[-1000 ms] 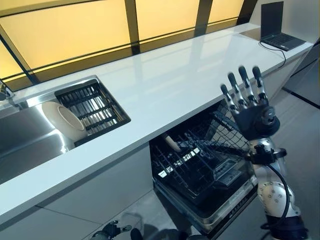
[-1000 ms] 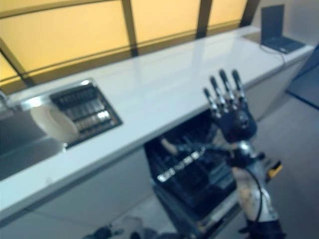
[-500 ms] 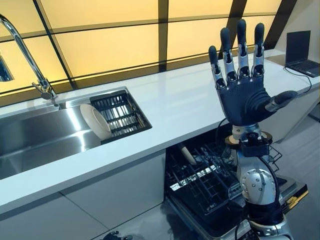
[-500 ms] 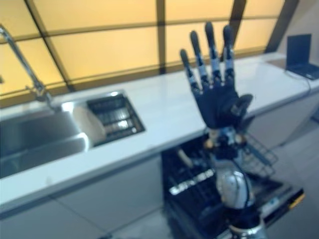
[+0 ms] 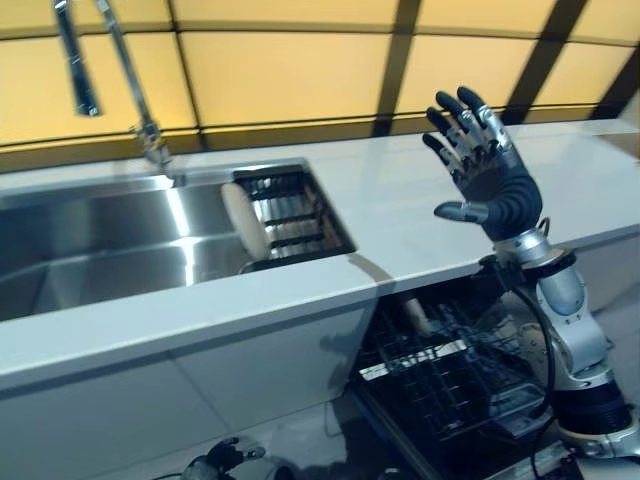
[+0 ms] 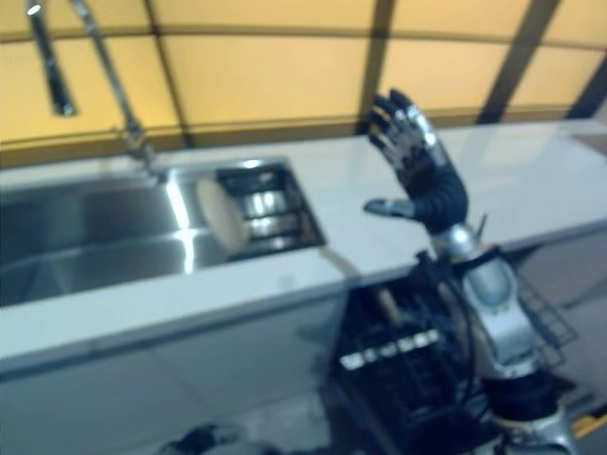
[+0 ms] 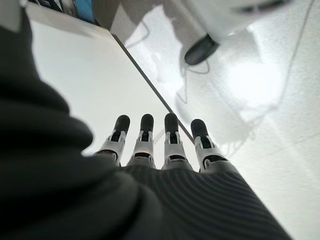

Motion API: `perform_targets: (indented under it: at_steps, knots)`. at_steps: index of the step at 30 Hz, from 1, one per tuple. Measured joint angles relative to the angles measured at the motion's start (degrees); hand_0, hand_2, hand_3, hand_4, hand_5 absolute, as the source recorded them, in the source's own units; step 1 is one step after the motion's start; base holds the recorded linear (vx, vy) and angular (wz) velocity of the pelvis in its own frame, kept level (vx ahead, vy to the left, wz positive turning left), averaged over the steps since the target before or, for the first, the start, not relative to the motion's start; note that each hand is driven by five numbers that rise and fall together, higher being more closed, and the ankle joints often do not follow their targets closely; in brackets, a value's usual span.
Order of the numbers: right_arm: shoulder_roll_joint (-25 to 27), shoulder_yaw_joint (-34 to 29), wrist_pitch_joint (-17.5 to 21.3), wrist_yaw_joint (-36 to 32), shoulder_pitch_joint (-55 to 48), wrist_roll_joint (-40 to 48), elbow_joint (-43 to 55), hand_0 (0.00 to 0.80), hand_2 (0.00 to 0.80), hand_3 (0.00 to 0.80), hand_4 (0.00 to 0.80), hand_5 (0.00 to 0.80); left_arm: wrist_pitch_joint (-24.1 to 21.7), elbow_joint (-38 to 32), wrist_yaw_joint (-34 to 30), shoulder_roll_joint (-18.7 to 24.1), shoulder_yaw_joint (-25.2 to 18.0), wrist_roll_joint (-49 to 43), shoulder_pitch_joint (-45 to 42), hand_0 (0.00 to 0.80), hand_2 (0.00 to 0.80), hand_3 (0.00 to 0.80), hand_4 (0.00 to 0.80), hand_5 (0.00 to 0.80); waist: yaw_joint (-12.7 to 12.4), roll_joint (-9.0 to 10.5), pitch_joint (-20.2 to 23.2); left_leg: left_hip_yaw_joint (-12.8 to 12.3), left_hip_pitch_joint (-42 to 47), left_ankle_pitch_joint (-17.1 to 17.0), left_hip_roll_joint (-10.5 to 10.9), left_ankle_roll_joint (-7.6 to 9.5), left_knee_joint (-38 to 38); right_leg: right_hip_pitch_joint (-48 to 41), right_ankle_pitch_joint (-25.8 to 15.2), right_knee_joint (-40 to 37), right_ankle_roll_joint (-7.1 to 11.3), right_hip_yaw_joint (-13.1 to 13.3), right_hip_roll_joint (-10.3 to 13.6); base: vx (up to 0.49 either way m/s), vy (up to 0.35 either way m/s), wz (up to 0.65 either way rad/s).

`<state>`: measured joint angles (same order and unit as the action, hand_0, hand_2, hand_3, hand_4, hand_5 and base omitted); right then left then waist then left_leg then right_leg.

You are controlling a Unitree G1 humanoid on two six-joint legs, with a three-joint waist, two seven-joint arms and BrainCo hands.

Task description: Take plates into dishwasher

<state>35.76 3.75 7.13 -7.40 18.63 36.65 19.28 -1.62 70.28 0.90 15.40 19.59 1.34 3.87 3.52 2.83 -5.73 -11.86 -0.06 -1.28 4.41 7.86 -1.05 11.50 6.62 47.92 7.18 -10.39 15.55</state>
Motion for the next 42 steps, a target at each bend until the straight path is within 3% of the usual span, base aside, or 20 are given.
perform_targets:
  at_steps: [3, 7, 11, 14, 17, 18, 20, 22, 23, 25, 31, 37, 42]
  knots:
    - [1.07, 0.11, -0.17, 2.44, 1.83, 0.05, 0.17, 0.0, 0.0, 0.0, 0.0, 0.0, 0.21, -0.25, 0.02, 2.65, -0.7, -0.02, -1.71, 0.0, 0.0, 0.0, 0.0, 0.0, -0.54, -0.2, -0.12, 1.95, 0.85, -0.61, 0.08, 0.96, 1.33, 1.38, 0.67, -3.4, -0.96, 0.12, -3.78, 0.042, -0.055, 0.37]
    - [1.38, -0.02, -1.27, 4.71, 2.59, 0.31, 0.2, 0.0, 0.0, 0.0, 0.0, 0.0, 0.99, -0.32, -0.06, 4.28, -1.6, -0.07, -2.13, 0.0, 0.0, 0.0, 0.0, 0.0, -1.33, -1.57, -0.37, 4.12, 1.69, -1.36, -1.21, 0.54, 2.77, -1.55, 0.19, -28.19, -0.44, 1.11, -10.11, 0.061, -0.151, 0.24]
    - [1.39, -0.11, -2.99, 6.08, 2.64, 0.57, 0.24, 0.0, 0.0, 0.0, 0.0, 0.0, 0.98, -0.17, -0.09, 4.15, -2.88, -0.13, -1.69, 0.0, 0.0, 0.0, 0.0, 0.0, -0.99, -1.41, -0.36, 7.35, 3.45, -1.86, -0.6, 0.71, 4.53, -3.56, -4.63, -42.87, -0.85, 5.79, -14.33, 0.081, -0.182, 0.43]
    - [1.47, -1.04, -5.06, 7.13, 2.67, -0.08, 0.31, 0.0, 0.0, 0.0, 0.0, 0.0, 0.93, -0.34, -0.19, 4.03, -3.62, -0.6, -1.42, 0.0, 0.0, 0.0, 0.0, 0.0, -1.04, -1.29, -0.35, 11.25, 5.36, -1.98, 0.69, 0.5, 5.63, -3.85, -7.64, -45.2, -0.99, 9.84, -15.35, 0.14, -0.265, 0.68]
    - [3.06, -1.23, -6.19, 7.77, 2.73, -3.63, 0.2, 0.0, 0.0, 0.0, 0.0, 0.0, 0.93, -0.47, -0.69, 4.21, -5.15, -0.59, -1.54, 0.0, 0.0, 0.0, 0.0, 0.0, -1.08, -0.37, 0.14, 15.4, 6.66, -1.5, 1.99, -0.05, 6.21, -6.68, -8.83, -48.36, -1.59, 11.27, -15.21, 0.197, -0.305, 0.77]
    - [3.97, -1.23, -6.26, 7.75, 2.88, -5.16, 0.04, 0.0, 0.0, 0.0, 0.0, 0.0, 0.9, -0.55, -0.78, 4.36, -5.13, -0.58, -1.61, 0.0, 0.0, 0.0, 0.0, 0.0, -1.3, -0.1, 0.28, 15.78, 7.13, -0.94, 2.2, 0.1, 6.21, -7.68, -9.03, -49.91, -1.86, 11.33, -15.0, 0.196, -0.312, 0.66]
    - [6.38, -1.17, -6.27, 7.56, 4.82, -9.29, -0.73, 0.0, 0.0, 0.0, 0.0, 0.0, 0.94, -0.95, -0.86, 4.56, -6.39, -0.52, -2.46, 0.0, 0.0, 0.0, 0.0, 0.0, -1.54, 1.39, 0.91, 16.06, 7.55, -0.36, 2.54, -1.23, 6.12, -10.43, -9.68, -51.72, -2.66, 10.57, -14.31, 0.177, -0.293, 0.43]
    - [9.25, -1.06, -6.2, 7.59, 7.26, -14.17, -2.14, 0.0, 0.0, 0.0, 0.0, 0.0, 0.96, -1.25, -0.91, 4.5, -7.19, -0.49, -3.25, 0.0, 0.0, 0.0, 0.0, 0.0, -1.47, 2.52, 1.21, 17.05, 7.47, 0.09, 2.83, -2.3, 5.9, -11.97, -14.7, -52.97, -5.38, 9.52, -13.74, 0.143, -0.278, 0.32]
    - [11.4, -0.8, -6.22, 7.61, 8.24, -17.13, -3.52, 0.0, 0.0, 0.0, 0.0, 0.0, 0.99, -1.32, -0.89, 3.76, -7.46, -0.48, -3.37, 0.0, 0.0, 0.0, 0.0, 0.0, -1.34, 2.38, 1.25, 16.44, 7.59, 0.51, 2.14, -3.28, 5.89, -12.7, -14.33, -52.9, -6.78, 8.78, -14.06, 0.095, -0.236, 0.55]
    - [16.54, -0.8, -6.35, 7.95, 8.67, -22.52, -5.44, 0.0, 0.0, 0.0, 0.0, 0.0, 0.92, -2.64, -0.92, 2.77, -7.43, -0.51, -3.29, 0.0, 0.0, 0.0, 0.0, 0.0, -1.04, 2.38, 1.18, 12.39, 7.45, 0.93, 0.35, -4.11, 6.13, -13.69, -13.12, -52.9, -8.0, 6.06, -14.84, 0.064, -0.191, 0.65]
    - [25.24, -0.31, -5.58, 8.06, 13.84, -38.7, -8.12, 0.0, 0.0, 0.0, 0.0, 0.0, 0.1, -4.28, -0.86, 0.56, -7.41, -0.56, -3.82, 0.0, 0.0, 0.0, 0.0, 0.0, -1.53, 2.45, 1.1, 7.59, 7.34, 1.0, -2.64, -6.51, 5.89, -15.22, -10.96, -52.97, -10.06, 0.83, -16.2, 0.02, -0.085, 0.46]
    - [36.34, 6.5, -1.14, 5.28, 23.51, -50.99, -12.74, 0.0, 0.0, 0.0, 0.0, 0.0, 0.06, -4.4, -0.4, 0.67, -7.48, -0.43, -5.37, 0.0, 0.0, 0.0, 0.0, 0.0, -2.8, 1.96, 1.24, 7.52, 7.24, 0.93, -2.98, -6.81, 6.12, -15.29, -10.57, -53.03, -9.98, 0.42, -16.45, 0.003, -0.006, 0.04]
    - [39.48, 17.24, 4.16, 0.73, 33.81, -55.31, -14.28, 0.0, 0.0, 0.0, 0.0, 0.0, 0.21, -5.62, 0.14, 1.06, -7.55, -0.3, -5.79, 0.0, 0.0, 0.0, 0.0, 0.0, -3.03, 1.82, 1.68, 7.7, 7.21, 0.92, -2.96, -6.82, 6.11, -15.3, -10.57, -52.95, -9.98, 0.34, -16.46, 0.018, 0.029, 0.01]
